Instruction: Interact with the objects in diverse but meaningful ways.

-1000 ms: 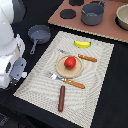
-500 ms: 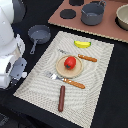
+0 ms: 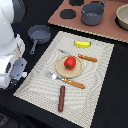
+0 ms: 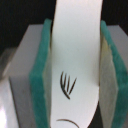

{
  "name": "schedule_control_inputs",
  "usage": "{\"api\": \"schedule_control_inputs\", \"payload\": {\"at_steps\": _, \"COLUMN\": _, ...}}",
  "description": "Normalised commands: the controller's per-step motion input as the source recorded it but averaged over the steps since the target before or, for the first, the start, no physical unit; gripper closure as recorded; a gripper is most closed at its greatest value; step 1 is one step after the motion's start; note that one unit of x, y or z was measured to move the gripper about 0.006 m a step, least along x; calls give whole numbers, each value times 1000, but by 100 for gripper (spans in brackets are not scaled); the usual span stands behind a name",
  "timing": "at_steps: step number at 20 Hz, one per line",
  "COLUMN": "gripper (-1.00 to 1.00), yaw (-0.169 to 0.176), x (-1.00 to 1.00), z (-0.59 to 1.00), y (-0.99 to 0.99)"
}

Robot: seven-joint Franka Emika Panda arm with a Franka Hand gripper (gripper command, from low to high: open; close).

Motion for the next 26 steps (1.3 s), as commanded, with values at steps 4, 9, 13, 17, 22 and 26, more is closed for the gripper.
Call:
{"api": "schedule_control_inputs", "payload": {"at_steps": 4, "gripper": 100, "yaw": 0, "x": -444, "z": 1000, "y": 34}}
{"api": "schedule_control_inputs", "payload": {"at_steps": 9, "gripper": 100, "yaw": -2, "x": 239, "z": 999, "y": 0}}
{"api": "schedule_control_inputs", "payload": {"at_steps": 13, "gripper": 100, "yaw": 0, "x": 817, "z": 841, "y": -26}}
{"api": "schedule_control_inputs", "payload": {"at_steps": 17, "gripper": 100, "yaw": 0, "x": 989, "z": 659, "y": -116}}
{"api": "schedule_control_inputs", "payload": {"at_steps": 22, "gripper": 100, "yaw": 0, "x": 993, "z": 552, "y": -106}}
{"api": "schedule_control_inputs", "payload": {"at_steps": 26, "gripper": 100, "yaw": 2, "x": 943, "z": 478, "y": 294}}
